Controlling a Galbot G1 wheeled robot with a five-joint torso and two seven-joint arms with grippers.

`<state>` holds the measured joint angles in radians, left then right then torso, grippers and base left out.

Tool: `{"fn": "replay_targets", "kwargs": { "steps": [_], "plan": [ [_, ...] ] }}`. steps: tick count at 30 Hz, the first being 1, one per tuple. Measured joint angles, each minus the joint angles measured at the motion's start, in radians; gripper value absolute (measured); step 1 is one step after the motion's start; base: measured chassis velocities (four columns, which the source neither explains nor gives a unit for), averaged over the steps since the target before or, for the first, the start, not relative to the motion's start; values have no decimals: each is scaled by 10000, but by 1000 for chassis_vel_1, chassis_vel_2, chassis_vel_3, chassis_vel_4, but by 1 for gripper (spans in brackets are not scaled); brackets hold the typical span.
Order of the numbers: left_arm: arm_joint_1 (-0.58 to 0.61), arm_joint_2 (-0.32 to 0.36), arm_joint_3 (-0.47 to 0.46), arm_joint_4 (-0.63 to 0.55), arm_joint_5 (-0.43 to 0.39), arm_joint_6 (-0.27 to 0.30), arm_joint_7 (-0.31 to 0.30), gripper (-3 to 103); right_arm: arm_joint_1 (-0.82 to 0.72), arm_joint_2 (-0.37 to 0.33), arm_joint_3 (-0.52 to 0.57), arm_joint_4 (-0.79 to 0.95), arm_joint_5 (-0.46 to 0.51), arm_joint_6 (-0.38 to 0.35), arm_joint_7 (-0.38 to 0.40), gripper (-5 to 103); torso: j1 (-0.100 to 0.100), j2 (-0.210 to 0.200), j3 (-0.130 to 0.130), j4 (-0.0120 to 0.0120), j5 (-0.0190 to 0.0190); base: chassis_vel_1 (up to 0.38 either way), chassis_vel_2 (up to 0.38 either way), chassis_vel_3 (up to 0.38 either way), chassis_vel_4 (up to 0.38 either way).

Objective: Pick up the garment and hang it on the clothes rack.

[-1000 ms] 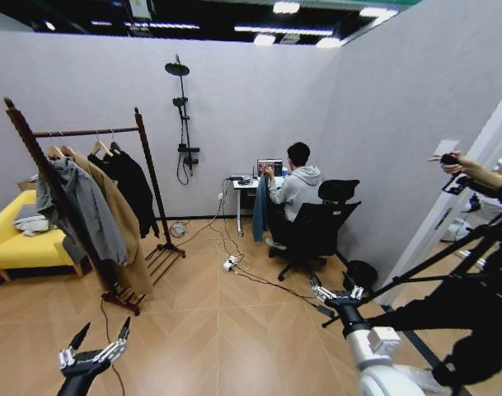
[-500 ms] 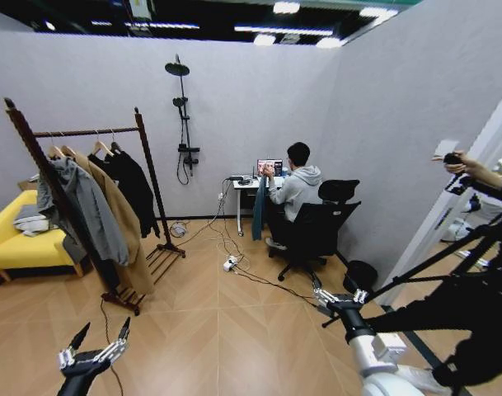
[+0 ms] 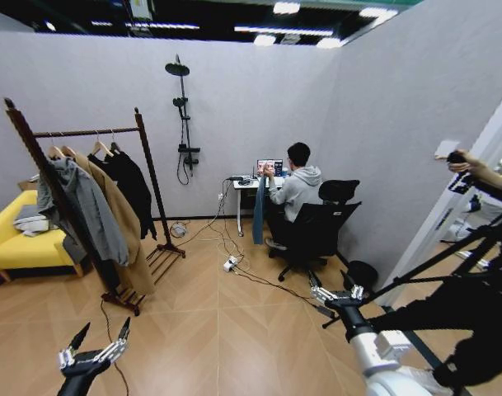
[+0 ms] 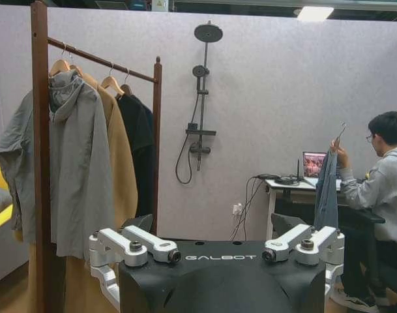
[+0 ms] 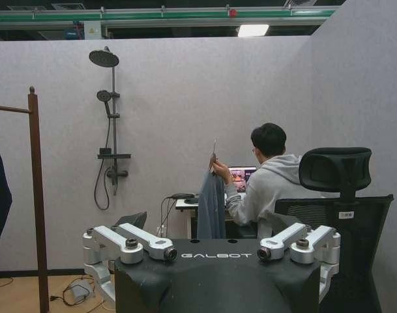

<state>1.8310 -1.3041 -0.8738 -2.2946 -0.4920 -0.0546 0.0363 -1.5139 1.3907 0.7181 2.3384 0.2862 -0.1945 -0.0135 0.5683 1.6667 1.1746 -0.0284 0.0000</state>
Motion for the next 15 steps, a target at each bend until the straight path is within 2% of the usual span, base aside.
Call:
{"fn": "replay_targets", "kwargs": {
  "steps": [6, 11, 14, 15],
  "plan": [
    [0, 0, 0, 0, 0, 0, 2, 100, 78, -25, 6, -123, 17, 117, 7, 100, 3, -3, 1, 3, 2, -150, 170, 158, -162],
    [-2, 0, 0, 0, 0, 1, 0, 100, 107, -53, -39, -296, 37, 202, 25, 100, 5, -3, 2, 0, -2, -235, 221, 220, -214],
    [0, 0, -1, -1, 0, 0, -2, 100, 83, -55, -52, -362, 38, 260, 26, 100, 5, -4, 2, 8, 9, -266, 271, 263, -276],
    [-1, 0, 0, 0, -1, 1, -1, 100, 38, -54, -59, -413, 37, 319, 26, 100, 5, -3, 2, 1, -10, -296, 274, 328, -287]
  ]
}}
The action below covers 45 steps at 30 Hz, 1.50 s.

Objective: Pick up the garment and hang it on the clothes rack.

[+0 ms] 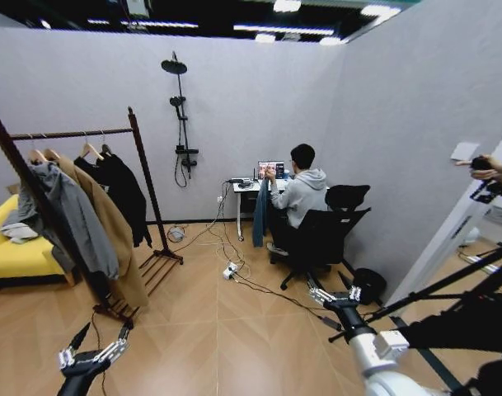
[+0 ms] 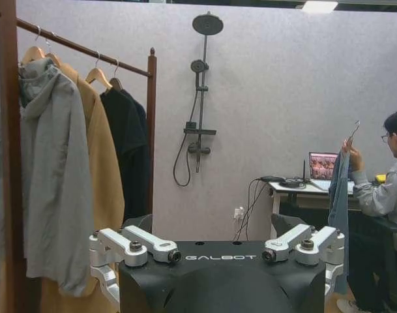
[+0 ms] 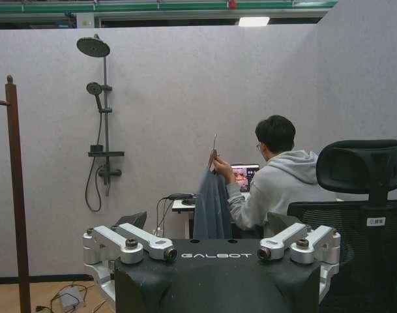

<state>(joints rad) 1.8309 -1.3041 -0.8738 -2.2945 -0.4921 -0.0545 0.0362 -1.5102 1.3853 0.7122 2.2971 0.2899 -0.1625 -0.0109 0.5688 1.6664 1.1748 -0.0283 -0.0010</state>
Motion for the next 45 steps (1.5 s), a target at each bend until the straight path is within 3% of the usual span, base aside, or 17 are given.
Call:
{"fn": "replay_targets", "kwargs": {
  "steps": [11, 14, 15, 17, 18, 19, 21, 22, 24, 27, 29, 32, 35, 38, 40, 43, 45],
  "plan": [
    [0, -1, 0, -1, 1, 0, 3, 100, -61, -87, 52, -245, 13, 273, -2, 100, 3, -2, 2, 4, 21, -344, 353, 341, -343],
    [-1, 0, 0, 0, 0, 0, 0, 100, -57, -107, 80, -283, 63, 312, -2, 100, 3, -1, 1, -2, -1, -374, 363, 371, -368],
    [-1, -1, 0, -1, 0, 0, 6, 100, -49, -123, 95, -313, 78, 319, -2, 100, 3, -1, 2, 3, 25, -366, 369, 329, -358],
    [-1, -1, 0, -1, 1, 0, 1, 100, -45, -135, 105, -321, 97, 322, -2, 100, 3, -1, 1, 1, 25, -342, 369, 329, -328],
    [-1, 0, 0, 0, 0, 0, 0, 100, -38, -147, 111, -326, 128, 333, -2, 100, 1, 0, 0, -1, -7, -368, 306, 389, -332],
    [-1, 0, 0, 0, 0, 0, 0, 100, -38, -147, 111, -326, 128, 333, -2, 100, 1, 0, 0, -1, -7, -368, 306, 389, -332],
    [0, -1, -1, -3, 1, -1, 4, 100, -6, -167, 116, -376, 152, 348, 4, 100, 1, -1, 0, 8, 32, -349, 370, 332, -350],
    [0, 0, 0, 0, 0, 0, 4, 100, 6, -170, 117, -400, 159, 367, 6, 100, 1, -1, 1, -2, 0, -360, 340, 378, -318],
    [-2, 0, -1, -1, 1, 0, 0, 100, 15, -178, 116, -413, 161, 398, 8, 100, -1, 1, -2, -2, -5, -352, 340, 378, -318],
    [0, 0, -2, -3, 1, -1, 2, 100, 12, -196, 126, -449, 198, 425, 21, 100, 0, 0, 0, 6, 29, -340, 395, 352, -375],
    [-1, 0, -1, 0, 0, 0, 0, 100, -1, -214, 181, -480, 233, 504, 28, 100, -2, 1, -2, -2, -4, -357, 336, 380, -348],
    [0, -1, -1, -3, 1, -1, 3, 100, -22, -240, 234, -535, 276, 596, 32, 100, 0, 1, 0, 3, 28, -363, 364, 362, -361],
    [-1, 0, 0, -1, 0, 0, 0, 100, -45, -247, 291, -546, 303, 651, 34, 100, -1, 1, -1, -3, -6, -348, 352, 374, -343],
    [0, -1, -1, -2, 1, 0, 3, 100, -59, -260, 329, -570, 319, 671, 41, 100, 0, 1, 0, 4, 27, -355, 369, 355, -364],
    [-1, 0, 0, -1, 1, 0, 0, 100, -56, -262, 338, -594, 316, 689, 36, 100, -1, 1, -1, -2, -4, -352, 350, 349, -352],
    [0, -1, -1, -2, 1, 0, 2, 100, -2, -257, 314, -669, 270, 691, 2, 100, -1, 1, 0, 4, 28, -351, 359, 337, -367],
    [-1, -1, 0, -1, 0, 0, 2, 100, 56, -249, 308, -710, 202, 690, -27, 100, 2, -1, 1, 0, 15, -331, 362, 349, -342]
  ]
}}
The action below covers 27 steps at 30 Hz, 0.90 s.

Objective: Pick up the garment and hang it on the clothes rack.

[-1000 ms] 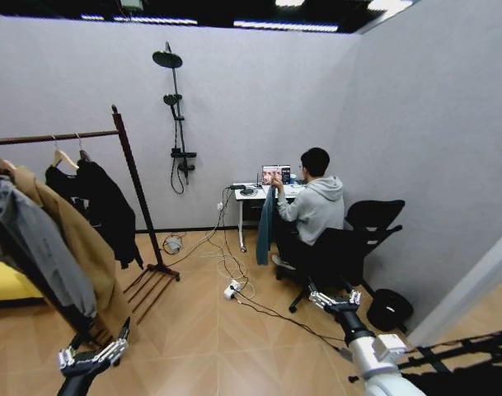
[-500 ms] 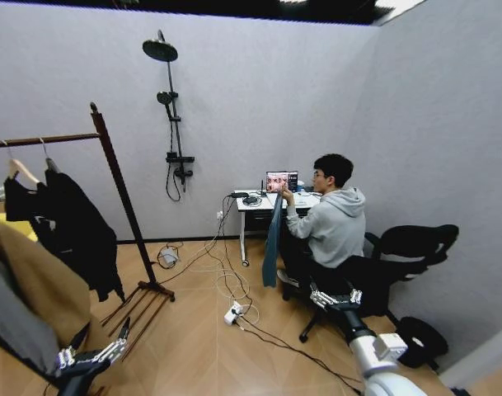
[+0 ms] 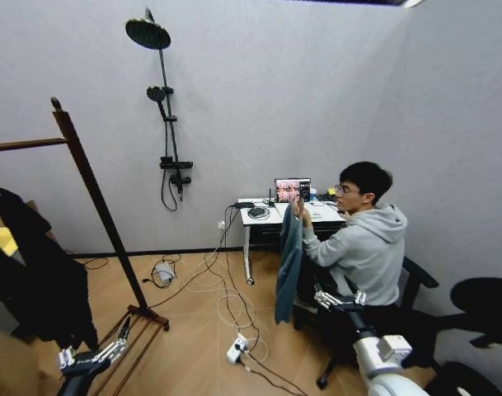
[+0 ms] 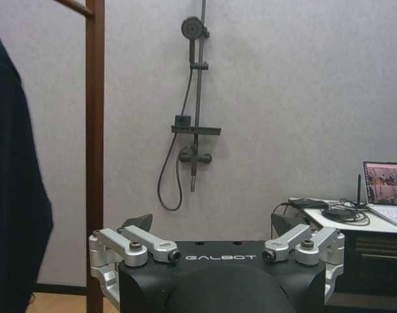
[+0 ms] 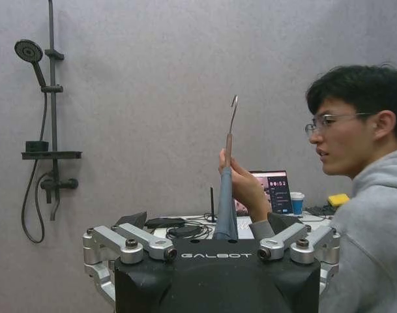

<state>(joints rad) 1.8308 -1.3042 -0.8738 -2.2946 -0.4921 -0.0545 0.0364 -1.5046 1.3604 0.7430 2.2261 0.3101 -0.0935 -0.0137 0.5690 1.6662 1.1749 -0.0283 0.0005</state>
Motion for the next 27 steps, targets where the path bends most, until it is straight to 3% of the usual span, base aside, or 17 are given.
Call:
{"fn": "replay_targets", "kwargs": {
  "steps": [2, 5, 6, 7, 9, 13, 20, 27],
  "plan": [
    [-1, 1, 0, 0, 0, 0, 0, 100, 111, -5, 6, -53, -106, 0, -16, 100, -3, 2, -3, -3, -20, -382, 329, 375, -362],
    [-1, 0, -1, -1, 1, -1, -2, 100, 582, -161, 116, -349, -334, -3, 135, 100, 6, -2, 1, 4, 13, -309, 347, 291, -282],
    [-1, 0, 0, 1, 0, 0, 1, 100, 771, -253, 197, -476, -330, -7, 174, 100, 12, -5, 3, 0, -15, -297, 216, 305, -260],
    [-1, 0, 0, 1, 0, 0, 1, 100, 771, -253, 197, -476, -330, -7, 174, 100, 12, -5, 3, 0, -15, -297, 216, 305, -260],
    [-3, 0, 0, 0, 0, 0, 0, 100, 1443, -662, 384, -859, 337, -368, 289, 100, 7, -3, 1, -2, 4, -214, 202, 122, -152],
    [1, 1, 0, 1, 0, 0, -3, 100, 2905, -1612, 548, -1818, 1205, -945, 339, 100, 0, -2, 0, 5, -5, -17, 60, -5, 23],
    [3, 0, 0, 0, 1, 0, -2, 100, 4341, -2882, 262, -3031, 1785, -1460, 95, 100, -16, 8, -4, 0, -4, 41, -51, -47, 39],
    [1, 0, 0, 0, 0, 0, 0, 100, 5260, -3587, -123, -3947, 2027, -1826, -386, 100, -1, 2, -1, 1, -4, 8, -19, -8, 10]
  ]
}}
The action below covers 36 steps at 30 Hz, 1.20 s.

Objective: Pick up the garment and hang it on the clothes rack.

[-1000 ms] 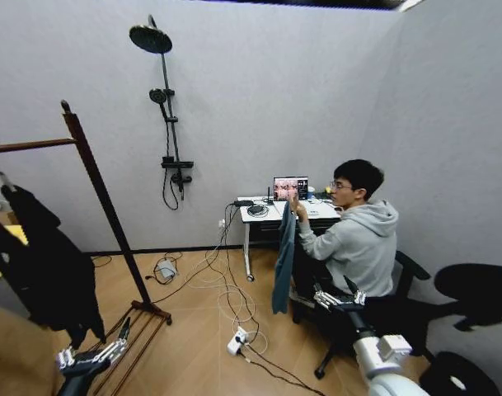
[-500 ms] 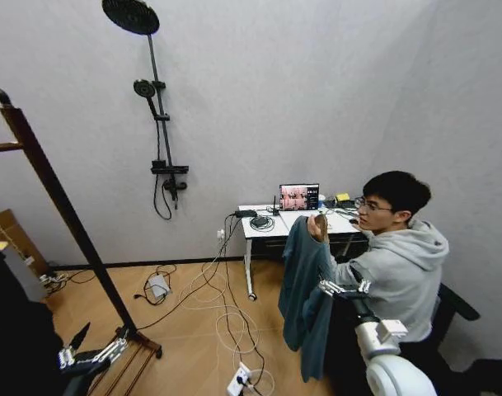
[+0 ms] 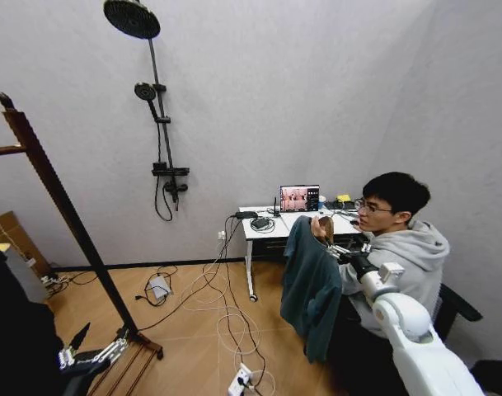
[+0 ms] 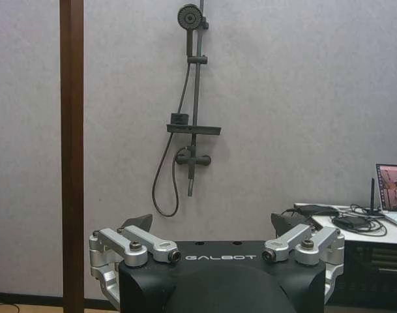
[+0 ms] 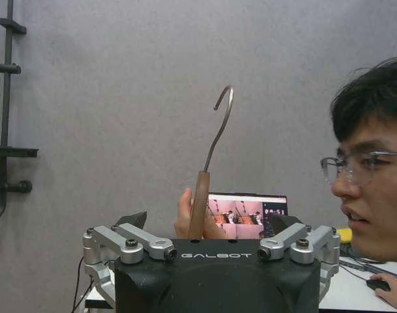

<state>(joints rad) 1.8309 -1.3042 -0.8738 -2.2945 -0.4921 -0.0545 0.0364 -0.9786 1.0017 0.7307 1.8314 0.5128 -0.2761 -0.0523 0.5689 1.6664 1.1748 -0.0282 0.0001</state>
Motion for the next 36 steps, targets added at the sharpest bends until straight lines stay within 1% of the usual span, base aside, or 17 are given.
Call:
{"fn": "replay_targets", "kwargs": {
  "steps": [4, 6, 8, 11, 12, 13, 15, 16, 19, 22, 25, 27, 28, 29, 31, 32, 36],
  "plan": [
    [0, 0, -1, 0, 0, 0, -1, 100, 410, -210, -181, -423, 0, -4, -288, 100, 1, -1, 0, 1, 0, 0, 0, 0, 0],
    [0, 0, 0, 0, 0, 0, -1, 100, 589, -266, -263, -567, -14, -30, -362, 103, 0, -1, 0, 0, -2, 0, 0, 0, 0],
    [0, 0, -1, 0, 0, 0, -1, 100, 686, -289, -322, -614, -36, -44, -397, 99, 0, 0, 0, 0, -1, 0, 0, 0, 0],
    [0, 0, 0, 0, 0, 0, -1, 100, 856, -313, -462, -637, -127, -208, -406, 79, -1, 0, 0, -1, -1, 0, 0, 0, 0],
    [0, 0, 0, 0, 0, 0, -1, 100, 856, -313, -462, -637, -127, -208, -406, 79, -1, 0, 0, -1, -1, 0, 0, 0, 0],
    [0, 0, 0, 0, 0, 0, 0, 100, 879, -316, -501, -647, -144, -226, -404, 73, -1, 0, 0, -1, 0, 0, 0, 0, 0],
    [0, 0, 0, 0, 0, 0, -1, 100, 889, -317, -522, -649, -148, -244, -402, 73, -1, 0, 0, -1, -1, 0, 0, 0, 0],
    [0, 0, 0, 0, 0, 0, -1, 100, 901, -317, -559, -650, -150, -274, -389, 62, -1, 0, 0, -1, -1, 0, 0, 0, 0],
    [0, 0, 0, 0, 0, 0, 0, 100, 899, -327, -598, -650, -149, -316, -378, 57, -1, 0, 0, -1, 0, 0, 0, 0, 0],
    [0, 0, 0, 0, 0, 0, -1, 100, 913, -423, -647, -699, -117, -352, -375, 40, -2, 0, 0, -1, -1, 0, 0, 0, 0],
    [0, 0, 0, 0, 0, 0, -1, 100, 935, -435, -649, -728, -104, -352, -374, 35, -2, 0, -1, -1, -2, 0, 0, 0, 0],
    [0, 0, 0, 0, 0, 0, -1, 100, 888, -448, -631, -749, -50, -339, -375, 24, -2, 0, 0, 1, -1, 0, 0, 0, 0],
    [0, 0, 0, 0, 0, 0, -1, 100, 888, -448, -631, -749, -50, -339, -375, 24, -2, 0, 0, 1, -1, 0, 0, 0, 0],
    [-1, 0, 0, -1, 0, 0, 0, 100, 800, -488, -609, -775, 35, -293, -416, 14, -2, 0, -1, 1, -2, 0, 0, 0, 0],
    [0, 0, 0, 0, 0, 0, 0, 100, 749, -494, -582, -810, 41, -217, -460, 14, -2, -1, -1, 3, -2, 0, 0, 0, 0],
    [0, 0, 0, 0, 0, 0, -1, 100, 662, -475, -511, -823, 41, -134, -546, 9, -2, 0, -1, 1, -1, 0, 0, 0, 0],
    [0, 0, 0, 0, 0, 0, -1, 100, 424, -399, -380, -741, 43, 20, -593, 9, -2, 0, -1, 0, 0, 0, 0, 0, 0]
  ]
}}
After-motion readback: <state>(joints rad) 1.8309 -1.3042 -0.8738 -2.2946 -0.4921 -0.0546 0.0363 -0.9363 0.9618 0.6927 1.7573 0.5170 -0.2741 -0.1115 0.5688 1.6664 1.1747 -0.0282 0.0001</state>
